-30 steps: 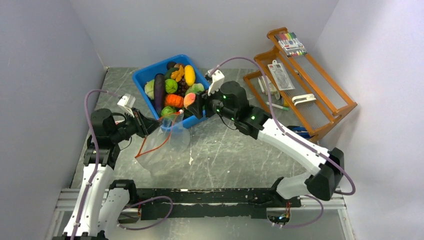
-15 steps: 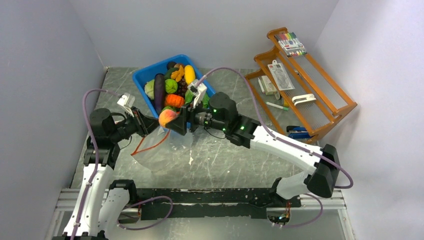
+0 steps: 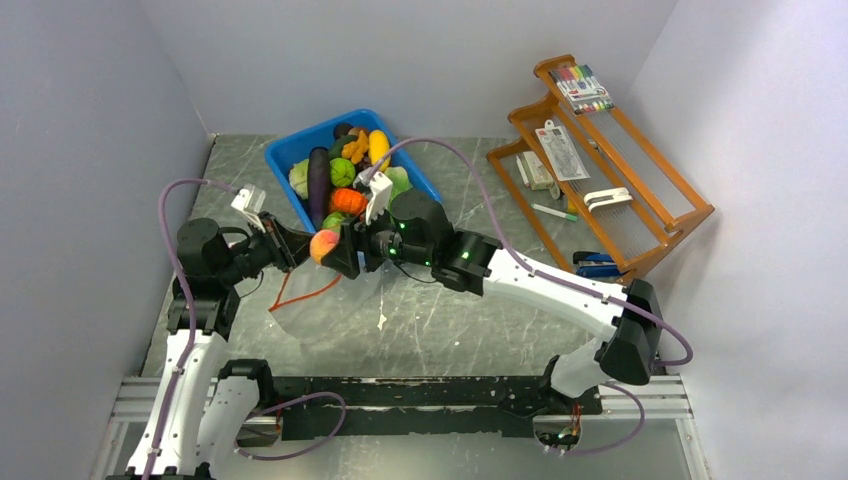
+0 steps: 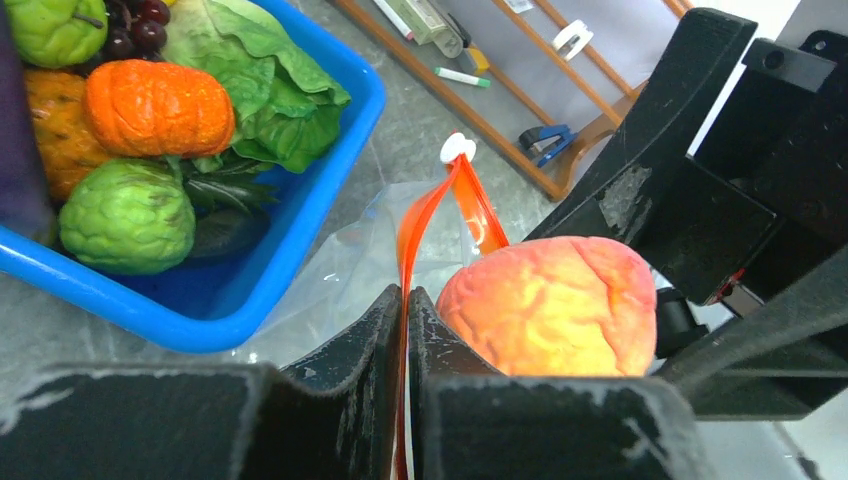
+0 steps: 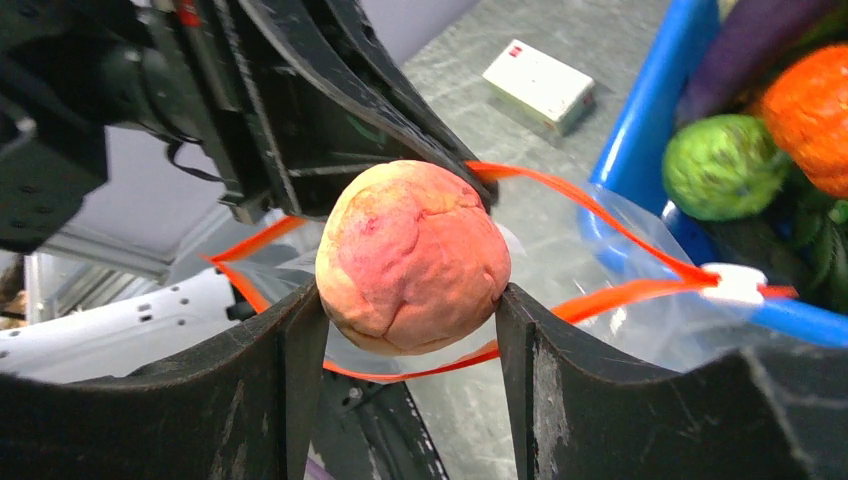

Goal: Place the food in the zip-top bag and seal the zipper
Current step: Place the fake fruit in the zipper food storage bag.

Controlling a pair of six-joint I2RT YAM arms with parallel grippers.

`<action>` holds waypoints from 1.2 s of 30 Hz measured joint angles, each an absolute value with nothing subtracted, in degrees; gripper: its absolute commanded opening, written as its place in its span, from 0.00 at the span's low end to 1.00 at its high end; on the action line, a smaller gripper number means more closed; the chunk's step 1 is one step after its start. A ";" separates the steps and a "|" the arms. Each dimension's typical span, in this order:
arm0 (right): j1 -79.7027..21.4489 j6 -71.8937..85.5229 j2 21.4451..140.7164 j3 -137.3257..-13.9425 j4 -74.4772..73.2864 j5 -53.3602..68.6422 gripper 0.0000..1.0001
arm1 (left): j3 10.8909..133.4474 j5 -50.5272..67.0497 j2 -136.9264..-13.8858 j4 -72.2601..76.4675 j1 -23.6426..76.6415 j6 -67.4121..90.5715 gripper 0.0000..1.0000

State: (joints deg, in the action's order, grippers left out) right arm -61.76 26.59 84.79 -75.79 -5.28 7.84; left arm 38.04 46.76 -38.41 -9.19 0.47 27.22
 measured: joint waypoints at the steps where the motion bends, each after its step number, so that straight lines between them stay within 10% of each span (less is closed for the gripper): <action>1: -61.76 26.37 84.79 -75.79 -6.28 7.09 0.45 | 38.04 46.72 -38.46 -9.23 0.47 27.27 0.07; 36: -61.73 25.93 86.08 -78.08 -17.45 5.76 0.72 | 38.04 46.52 -38.17 -9.98 0.43 23.77 0.07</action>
State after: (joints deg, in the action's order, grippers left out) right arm -61.73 25.93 86.08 -78.08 -17.45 5.76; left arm 38.04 46.52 -38.17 -9.98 0.43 23.77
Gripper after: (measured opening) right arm 0.713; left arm 0.071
